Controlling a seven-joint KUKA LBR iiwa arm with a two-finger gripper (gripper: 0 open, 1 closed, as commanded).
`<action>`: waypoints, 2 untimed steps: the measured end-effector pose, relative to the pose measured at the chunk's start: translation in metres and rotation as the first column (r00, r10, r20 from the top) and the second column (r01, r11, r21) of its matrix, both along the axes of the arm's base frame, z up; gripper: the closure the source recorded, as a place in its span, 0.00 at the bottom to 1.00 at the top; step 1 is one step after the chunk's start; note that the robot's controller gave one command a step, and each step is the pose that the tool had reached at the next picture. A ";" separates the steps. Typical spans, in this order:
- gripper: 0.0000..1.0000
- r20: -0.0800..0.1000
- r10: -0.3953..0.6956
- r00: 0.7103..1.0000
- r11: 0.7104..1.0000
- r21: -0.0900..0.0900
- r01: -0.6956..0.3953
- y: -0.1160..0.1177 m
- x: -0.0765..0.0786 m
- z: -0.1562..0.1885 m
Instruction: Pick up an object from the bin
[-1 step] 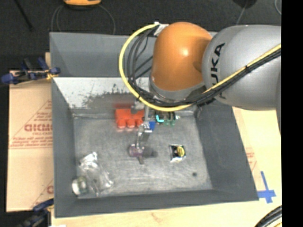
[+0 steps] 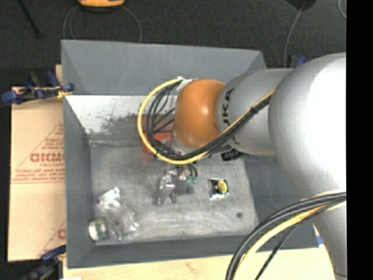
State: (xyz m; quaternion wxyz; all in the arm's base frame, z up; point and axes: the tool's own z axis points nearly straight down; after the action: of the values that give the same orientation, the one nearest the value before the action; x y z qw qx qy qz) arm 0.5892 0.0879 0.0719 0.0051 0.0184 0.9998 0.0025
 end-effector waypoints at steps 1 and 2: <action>0.00 0.004 -0.246 0.969 0.969 0.002 0.246 -0.056 -0.033 0.003; 1.00 0.002 -0.249 0.968 0.968 0.002 0.249 -0.055 -0.033 0.005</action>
Offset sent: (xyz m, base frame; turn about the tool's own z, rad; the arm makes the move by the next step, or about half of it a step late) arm -0.0376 -0.0562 -0.0010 0.2527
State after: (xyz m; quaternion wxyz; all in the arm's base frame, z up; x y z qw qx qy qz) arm 0.5563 0.0325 0.0766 0.0063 0.1438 0.9896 0.0028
